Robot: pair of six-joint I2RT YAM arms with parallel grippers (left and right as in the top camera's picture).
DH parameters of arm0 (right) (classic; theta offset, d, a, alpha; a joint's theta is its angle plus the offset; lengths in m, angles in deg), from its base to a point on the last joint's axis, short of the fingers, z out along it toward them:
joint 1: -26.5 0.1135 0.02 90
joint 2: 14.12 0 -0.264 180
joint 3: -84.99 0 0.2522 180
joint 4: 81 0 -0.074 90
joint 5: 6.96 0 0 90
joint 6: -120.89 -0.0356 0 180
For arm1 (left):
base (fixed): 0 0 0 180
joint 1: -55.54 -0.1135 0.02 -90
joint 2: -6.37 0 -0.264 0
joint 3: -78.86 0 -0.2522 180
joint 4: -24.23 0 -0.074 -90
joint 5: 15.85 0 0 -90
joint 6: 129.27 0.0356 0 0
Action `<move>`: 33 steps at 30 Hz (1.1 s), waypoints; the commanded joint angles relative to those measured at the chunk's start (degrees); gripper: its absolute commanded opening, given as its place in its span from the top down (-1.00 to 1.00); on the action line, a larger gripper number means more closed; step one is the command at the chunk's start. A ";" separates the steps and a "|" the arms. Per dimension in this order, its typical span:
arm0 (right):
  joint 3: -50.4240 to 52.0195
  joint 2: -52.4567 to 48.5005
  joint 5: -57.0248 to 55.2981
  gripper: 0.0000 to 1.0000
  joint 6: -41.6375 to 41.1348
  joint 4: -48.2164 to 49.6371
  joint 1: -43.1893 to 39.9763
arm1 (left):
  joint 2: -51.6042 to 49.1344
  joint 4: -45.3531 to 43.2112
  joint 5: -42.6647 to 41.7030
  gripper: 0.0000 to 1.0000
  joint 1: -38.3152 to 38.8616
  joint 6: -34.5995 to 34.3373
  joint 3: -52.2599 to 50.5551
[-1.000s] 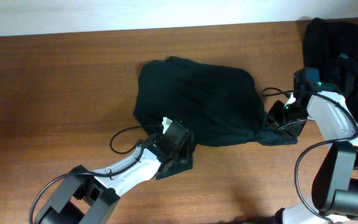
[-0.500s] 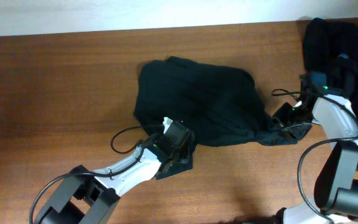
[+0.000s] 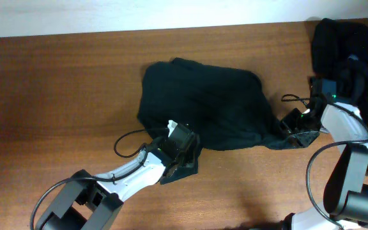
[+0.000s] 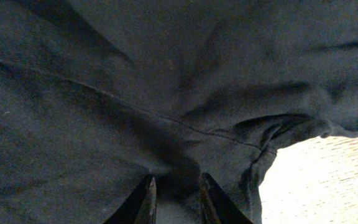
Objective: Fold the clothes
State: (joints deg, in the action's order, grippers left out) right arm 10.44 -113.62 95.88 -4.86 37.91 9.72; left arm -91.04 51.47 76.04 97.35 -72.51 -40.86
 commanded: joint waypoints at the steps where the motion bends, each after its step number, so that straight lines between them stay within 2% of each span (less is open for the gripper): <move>1: 2.95 -0.20 3.65 0.15 -2.40 2.08 0.44 | -2.67 0.59 -1.11 0.51 -0.24 0.24 -0.72; 13: 4.52 -0.20 3.58 0.17 -3.76 3.54 0.74 | -2.67 0.61 -1.11 0.51 -0.24 0.26 -0.72; 19: 4.66 -0.20 3.45 0.39 -3.76 3.72 0.74 | -2.67 0.66 -1.09 0.50 -0.24 0.26 -0.72; 21: 4.66 -0.20 3.48 0.54 -3.74 3.65 0.74 | -2.67 0.66 -1.09 0.50 -0.24 0.26 -0.72; 23: 4.63 -0.17 3.52 0.84 -3.67 3.56 0.74 | -2.67 0.66 -1.11 0.50 -0.24 0.26 -0.72; 24: 4.59 -0.17 3.50 0.92 -3.48 3.34 0.74 | -2.67 0.68 -1.09 0.51 -0.24 0.26 -0.72; 33: 3.17 3.52 3.56 0.92 1.14 0.00 0.74 | -2.67 0.66 -1.09 0.50 -0.24 0.26 -0.72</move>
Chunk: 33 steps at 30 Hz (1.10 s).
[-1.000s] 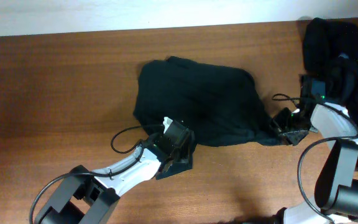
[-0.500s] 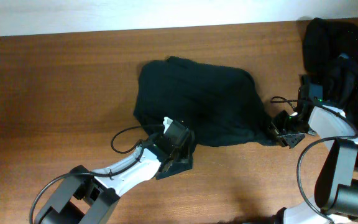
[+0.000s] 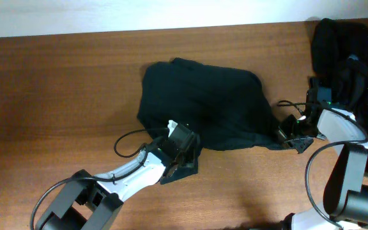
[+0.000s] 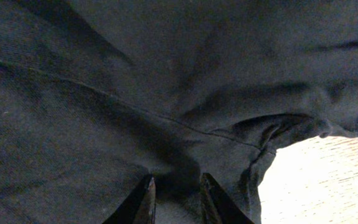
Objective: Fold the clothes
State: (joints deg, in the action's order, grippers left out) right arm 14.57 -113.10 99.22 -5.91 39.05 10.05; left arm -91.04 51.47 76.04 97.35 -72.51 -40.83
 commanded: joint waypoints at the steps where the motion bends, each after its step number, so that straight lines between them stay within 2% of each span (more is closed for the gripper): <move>1: -1.33 3.67 -0.15 0.92 2.60 -2.05 0.42 | -2.67 0.66 -1.09 0.50 -0.24 0.26 -0.74; 9: -3.48 10.60 -3.34 0.92 6.21 -9.79 0.42 | -2.67 0.66 -1.07 0.50 -0.37 0.26 -0.74; 14: -3.19 11.21 -3.56 0.92 8.09 -13.55 0.42 | -2.64 0.66 -1.09 0.50 -0.37 0.26 -0.74; 26: 4.04 11.19 -4.00 0.92 8.07 -13.05 0.42 | -2.64 2.08 -3.06 0.52 -3.37 0.24 -0.74; 30: 7.69 11.19 -3.98 0.92 8.07 -10.75 0.42 | -2.64 2.64 -4.35 0.90 -4.46 0.26 -0.74; 32: 9.18 11.19 -3.98 0.89 8.09 -9.90 0.42 | -2.51 2.93 -4.76 0.93 -4.70 0.26 -0.74; 33: 9.68 11.19 -3.98 0.72 8.11 -9.64 0.42 | -2.27 3.21 -4.74 0.93 -4.83 0.26 -0.72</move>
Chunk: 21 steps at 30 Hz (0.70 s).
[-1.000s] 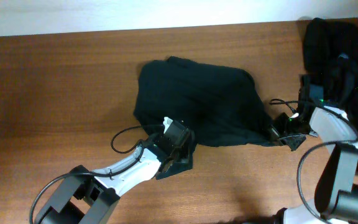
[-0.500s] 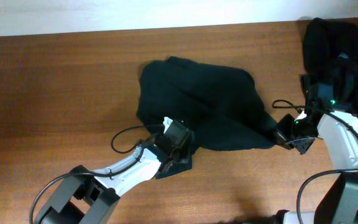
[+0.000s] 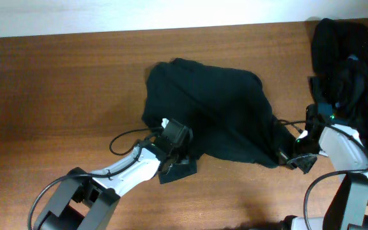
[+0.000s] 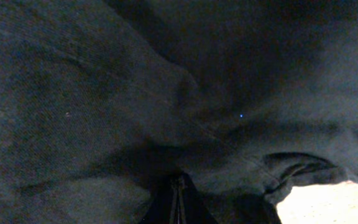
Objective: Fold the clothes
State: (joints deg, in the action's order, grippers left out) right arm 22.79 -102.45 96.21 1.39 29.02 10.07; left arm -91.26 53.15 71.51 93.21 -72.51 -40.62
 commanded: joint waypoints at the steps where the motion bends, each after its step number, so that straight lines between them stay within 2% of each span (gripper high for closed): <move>1: 1.79 0.55 -0.96 0.37 1.18 0.59 0.39 | -1.79 1.92 -0.15 0.93 -0.81 0.26 -0.94; 3: 1.90 0.55 -0.96 -0.18 2.34 0.70 0.39 | -0.98 2.60 -0.15 0.91 -1.16 0.31 -0.94; 4: 1.88 0.55 -0.96 -0.38 2.34 0.72 0.39 | -0.52 2.95 0.02 0.92 -1.29 0.31 -0.94; 9: -1.68 0.90 -0.96 -0.99 7.65 -0.57 0.39 | 0.26 3.43 0.02 0.92 -1.49 0.96 -0.94; 15: -12.92 3.13 -0.96 -0.97 13.60 -7.26 0.39 | 0.26 4.24 0.00 0.92 -1.49 1.01 -0.92; 18: -18.78 3.43 -0.94 -0.97 17.09 -10.78 0.39 | 0.33 7.61 -0.66 0.92 -2.47 1.38 -0.92; 21: -21.75 3.43 -0.96 -0.97 19.69 -12.48 0.39 | 0.87 11.61 -6.58 0.92 -5.77 1.55 -0.92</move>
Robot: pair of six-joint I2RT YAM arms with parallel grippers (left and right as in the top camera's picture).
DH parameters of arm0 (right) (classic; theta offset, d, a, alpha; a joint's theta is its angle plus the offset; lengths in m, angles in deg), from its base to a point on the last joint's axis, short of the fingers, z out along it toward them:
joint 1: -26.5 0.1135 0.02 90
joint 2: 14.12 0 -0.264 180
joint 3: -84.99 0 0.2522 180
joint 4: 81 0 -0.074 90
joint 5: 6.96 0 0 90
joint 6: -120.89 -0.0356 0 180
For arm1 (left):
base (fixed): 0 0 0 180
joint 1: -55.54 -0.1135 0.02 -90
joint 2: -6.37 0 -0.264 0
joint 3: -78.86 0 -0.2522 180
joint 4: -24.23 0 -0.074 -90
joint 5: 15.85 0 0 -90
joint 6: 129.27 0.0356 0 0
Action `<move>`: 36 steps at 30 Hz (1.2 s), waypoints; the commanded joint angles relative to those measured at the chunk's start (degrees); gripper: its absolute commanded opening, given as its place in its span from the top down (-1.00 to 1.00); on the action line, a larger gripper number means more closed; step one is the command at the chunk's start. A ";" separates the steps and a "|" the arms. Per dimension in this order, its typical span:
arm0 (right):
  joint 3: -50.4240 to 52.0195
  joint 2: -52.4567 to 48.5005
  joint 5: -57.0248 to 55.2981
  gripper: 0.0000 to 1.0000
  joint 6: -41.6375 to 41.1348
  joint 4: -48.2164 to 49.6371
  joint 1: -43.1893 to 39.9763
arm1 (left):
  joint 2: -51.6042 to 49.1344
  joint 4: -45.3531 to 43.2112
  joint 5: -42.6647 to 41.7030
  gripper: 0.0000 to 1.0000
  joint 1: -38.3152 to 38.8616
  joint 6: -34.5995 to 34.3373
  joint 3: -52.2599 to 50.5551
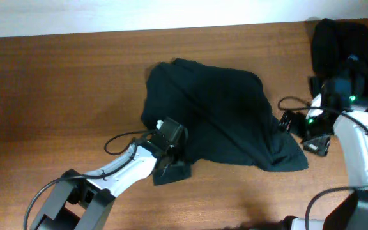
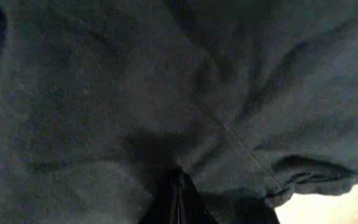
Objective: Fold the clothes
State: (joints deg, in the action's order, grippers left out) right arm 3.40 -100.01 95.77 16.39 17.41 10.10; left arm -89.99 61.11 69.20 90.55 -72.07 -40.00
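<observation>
A dark garment [image 1: 222, 115] lies crumpled across the middle of the wooden table [image 1: 56, 96]. Its right corner [image 1: 292, 161] is spread flat toward the front. My left gripper [image 1: 169, 148] sits at the garment's front left edge, shut on a pinch of the fabric. In the left wrist view the fingertips [image 2: 178, 190] are pressed together, with dark cloth [image 2: 104, 99] filling the frame. My right gripper [image 1: 289, 121] hovers beside the garment's right edge, apart from the spread corner, and appears open and empty.
A heap of other dark clothes [image 1: 344, 38] lies at the back right corner, behind the right arm. A small dark fold [image 1: 171, 172] lies on the table just in front of the left gripper. Bare wood spans the table's left side and front.
My right gripper has let go of the garment's right corner and moved back, beside the right edge. The corner now lies flat on the table. My left gripper shifted slightly, still shut on fabric.
At first my left gripper stood open against the garment's front edge, and my right held the right corner near the middle right. Then my left had shut on fabric and my right had the corner nearer the front. Now that corner lies spread and released.
</observation>
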 commanded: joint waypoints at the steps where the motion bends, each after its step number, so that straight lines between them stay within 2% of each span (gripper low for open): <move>1: -2.56 0.98 -0.52 -0.97 5.22 -0.79 0.37 | -0.02 5.27 -5.99 0.92 -4.50 1.81 -1.53; 6: -2.56 0.98 -0.52 -0.97 5.31 0.28 0.26 | 1.84 14.14 -6.67 0.93 -14.43 7.26 -1.53; 12: -2.56 0.98 -0.52 -0.97 6.58 0.68 0.26 | 3.52 16.70 -7.04 0.89 -23.63 12.15 -1.53; 18: -2.56 0.98 -0.52 -0.97 8.76 0.74 0.26 | 8.00 16.61 -15.17 0.46 -25.97 17.79 0.13; 23: -2.56 0.98 0.83 -0.97 8.74 1.29 0.26 | 17.18 16.28 -16.72 0.41 -25.90 18.16 7.61; 26: -2.56 0.98 2.80 -0.97 8.76 1.88 0.28 | 21.29 11.37 -16.70 0.43 -25.90 18.18 11.19; 29: -2.51 0.98 3.58 -0.97 8.74 2.16 0.26 | 23.47 2.05 -16.22 0.51 -25.90 18.53 11.58; 34: -2.40 0.96 4.37 -0.97 8.70 2.08 0.33 | 21.99 -6.40 -15.65 0.54 -25.90 18.58 11.58; 36: -2.14 0.96 6.16 -0.97 8.70 2.51 0.33 | 19.98 -9.29 -15.65 0.62 -25.79 18.58 11.58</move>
State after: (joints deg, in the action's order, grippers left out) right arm 1.48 -99.46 99.11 24.69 19.55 10.10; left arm -67.32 53.70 53.96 64.84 -54.58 -28.22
